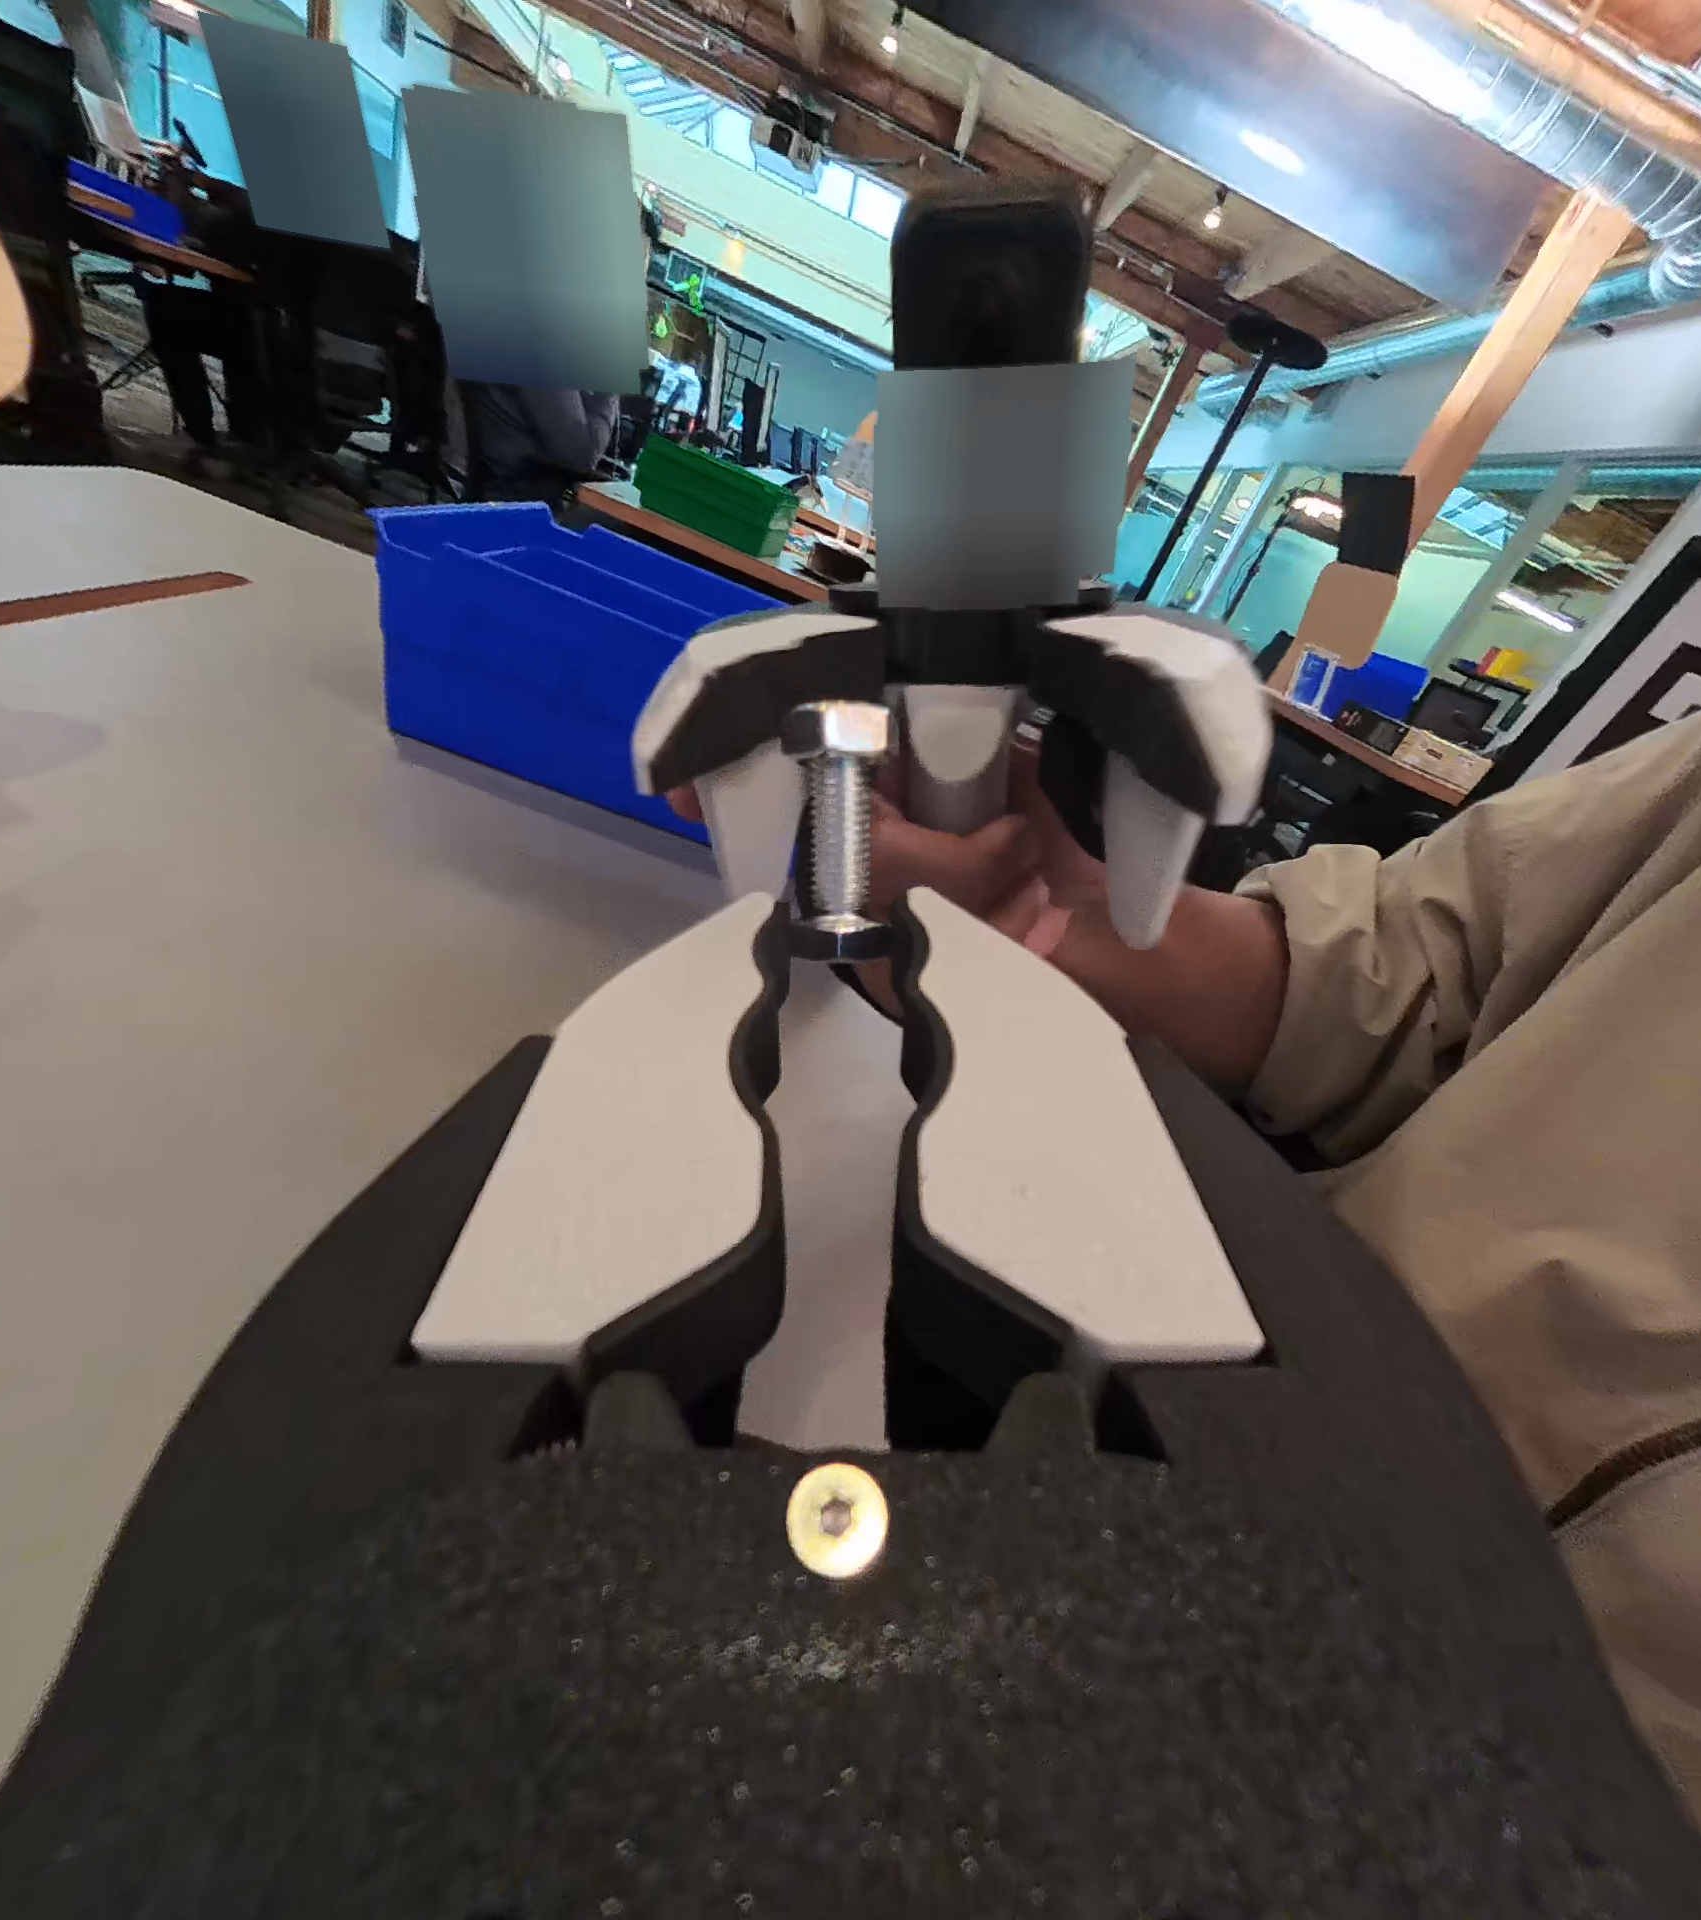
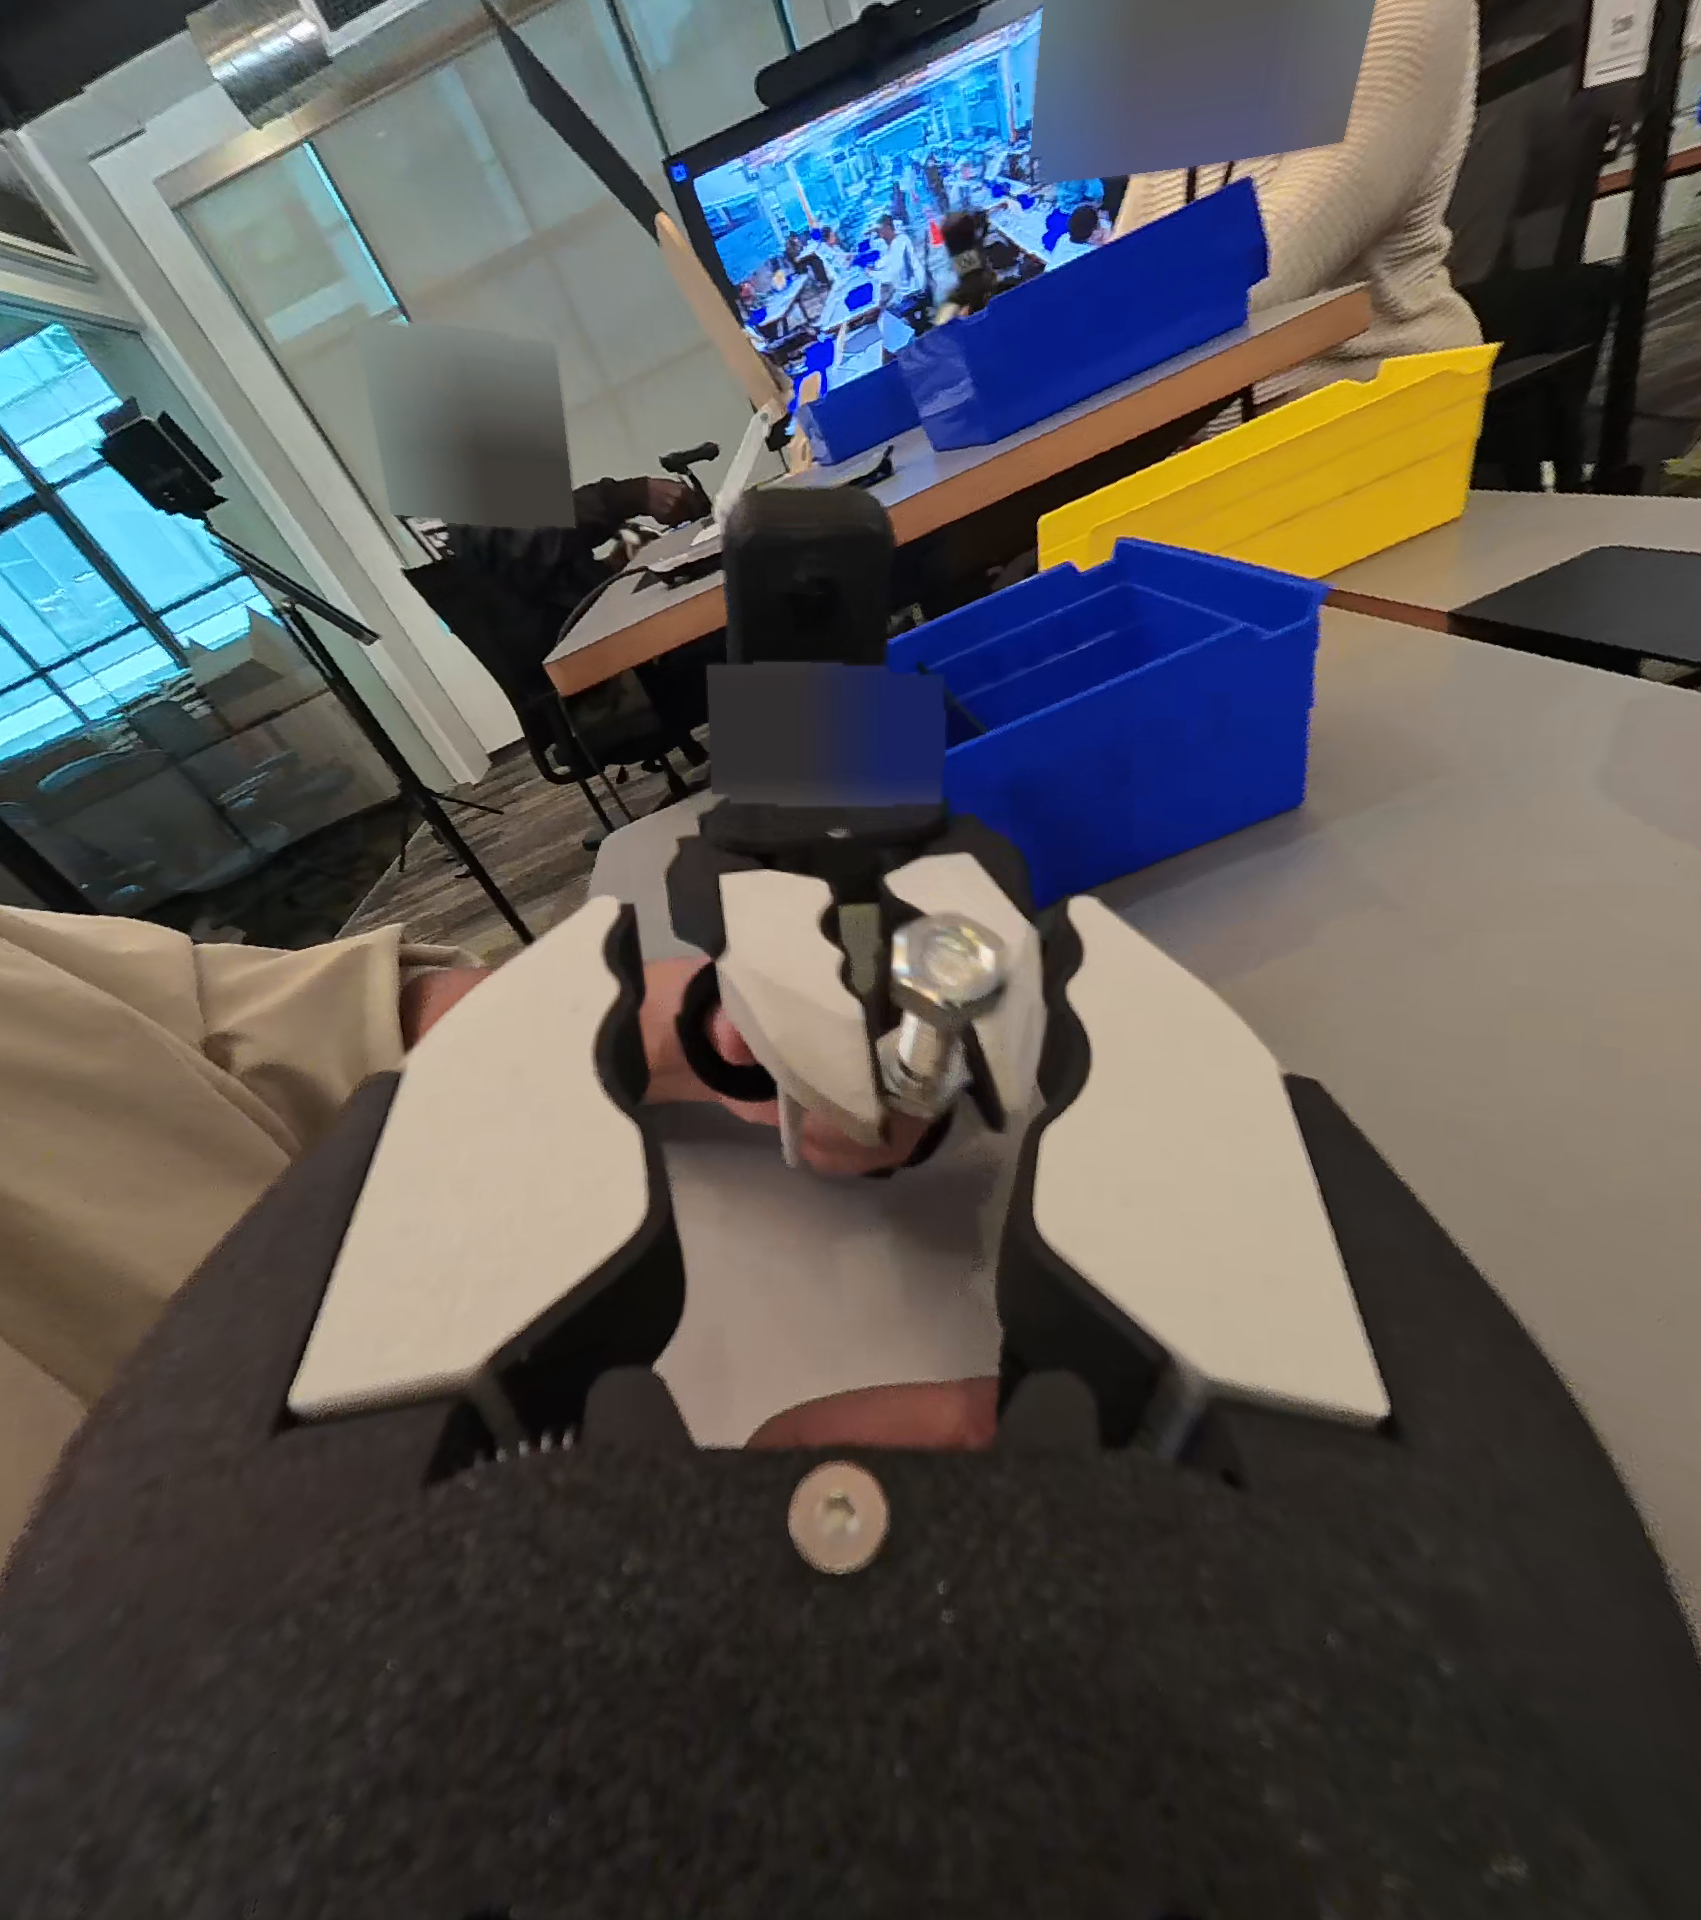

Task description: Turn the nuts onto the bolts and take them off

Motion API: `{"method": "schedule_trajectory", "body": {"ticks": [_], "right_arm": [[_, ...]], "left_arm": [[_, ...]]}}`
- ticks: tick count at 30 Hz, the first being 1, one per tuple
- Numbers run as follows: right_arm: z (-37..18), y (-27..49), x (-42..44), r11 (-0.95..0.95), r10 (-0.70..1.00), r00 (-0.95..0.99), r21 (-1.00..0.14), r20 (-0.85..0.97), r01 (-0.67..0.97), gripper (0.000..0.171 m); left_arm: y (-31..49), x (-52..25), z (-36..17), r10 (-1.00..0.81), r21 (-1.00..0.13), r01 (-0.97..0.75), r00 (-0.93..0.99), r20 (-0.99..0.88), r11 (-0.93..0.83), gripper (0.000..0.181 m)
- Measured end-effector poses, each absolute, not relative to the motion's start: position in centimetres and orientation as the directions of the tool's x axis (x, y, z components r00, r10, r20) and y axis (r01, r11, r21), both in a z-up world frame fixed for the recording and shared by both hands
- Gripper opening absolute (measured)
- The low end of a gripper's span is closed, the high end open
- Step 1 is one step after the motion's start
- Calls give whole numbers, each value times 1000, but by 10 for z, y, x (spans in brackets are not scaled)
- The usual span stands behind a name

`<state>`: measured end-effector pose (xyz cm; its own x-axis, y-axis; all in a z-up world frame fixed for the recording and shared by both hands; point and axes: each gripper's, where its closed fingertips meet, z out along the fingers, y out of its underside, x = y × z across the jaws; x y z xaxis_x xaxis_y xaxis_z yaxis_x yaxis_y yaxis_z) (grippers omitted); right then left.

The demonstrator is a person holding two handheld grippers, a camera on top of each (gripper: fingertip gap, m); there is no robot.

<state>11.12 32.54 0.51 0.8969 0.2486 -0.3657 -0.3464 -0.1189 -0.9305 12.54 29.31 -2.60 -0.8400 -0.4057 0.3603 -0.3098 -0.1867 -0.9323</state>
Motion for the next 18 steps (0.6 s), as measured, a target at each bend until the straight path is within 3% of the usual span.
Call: {"method": "schedule_trajectory", "body": {"ticks": [3, 10, 18], "right_arm": [[5, 327, 108, -120, 244, 899, -931, -364, -344, 84], [7, 317, 122, -94, 212, 909, -933, -359, -347, 74], [6, 323, 108, -109, 261, 891, -928, -371, -355, 80]], "left_arm": [[298, 131, -31, -434, -927, -325, -819, 376, -189, 18], [332, 143, -21, -496, -915, -302, -771, 399, -267, 18], [294, 128, -34, -424, -935, -321, -834, 354, -149, 18]]}}
